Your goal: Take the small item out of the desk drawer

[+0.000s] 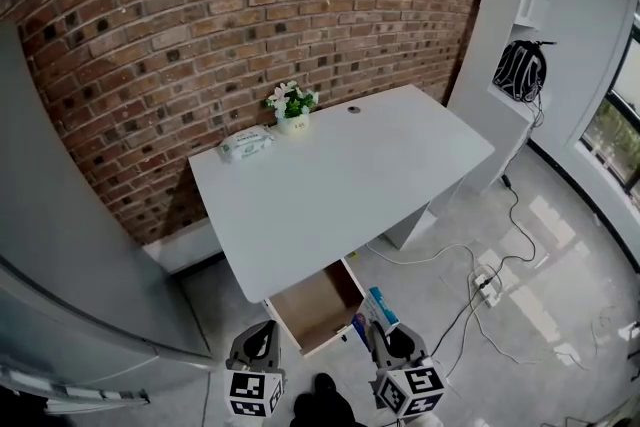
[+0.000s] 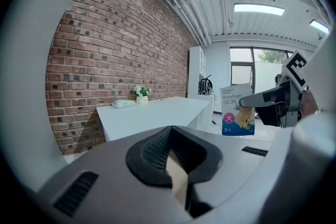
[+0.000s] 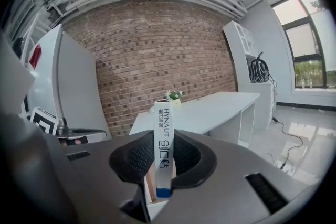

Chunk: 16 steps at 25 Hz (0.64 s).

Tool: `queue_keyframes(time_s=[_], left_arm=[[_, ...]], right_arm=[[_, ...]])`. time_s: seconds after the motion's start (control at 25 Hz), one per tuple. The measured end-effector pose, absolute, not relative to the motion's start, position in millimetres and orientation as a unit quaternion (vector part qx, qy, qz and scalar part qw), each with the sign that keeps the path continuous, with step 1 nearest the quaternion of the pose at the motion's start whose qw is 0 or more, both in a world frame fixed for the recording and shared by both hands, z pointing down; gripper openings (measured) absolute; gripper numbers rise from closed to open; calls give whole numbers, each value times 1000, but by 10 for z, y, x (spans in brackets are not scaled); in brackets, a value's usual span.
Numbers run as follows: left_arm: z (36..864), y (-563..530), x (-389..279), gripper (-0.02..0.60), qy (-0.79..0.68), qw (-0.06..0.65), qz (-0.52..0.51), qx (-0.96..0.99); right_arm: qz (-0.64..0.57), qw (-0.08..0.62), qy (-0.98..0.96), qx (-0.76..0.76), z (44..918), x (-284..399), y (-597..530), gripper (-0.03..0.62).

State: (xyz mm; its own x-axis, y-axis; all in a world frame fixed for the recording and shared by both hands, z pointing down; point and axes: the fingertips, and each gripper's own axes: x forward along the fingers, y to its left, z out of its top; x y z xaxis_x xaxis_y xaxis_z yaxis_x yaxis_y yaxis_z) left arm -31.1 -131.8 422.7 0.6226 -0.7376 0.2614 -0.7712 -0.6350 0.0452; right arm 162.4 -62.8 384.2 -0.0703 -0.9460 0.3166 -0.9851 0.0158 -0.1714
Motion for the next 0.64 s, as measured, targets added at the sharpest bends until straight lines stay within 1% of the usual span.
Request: queue_keyframes(time_s=[0.64], left_arm=[[4134, -1174, -423, 15, -428, 71, 106, 895]], right_arm=[[141, 41, -712, 687, 3616, 1628, -484, 95]])
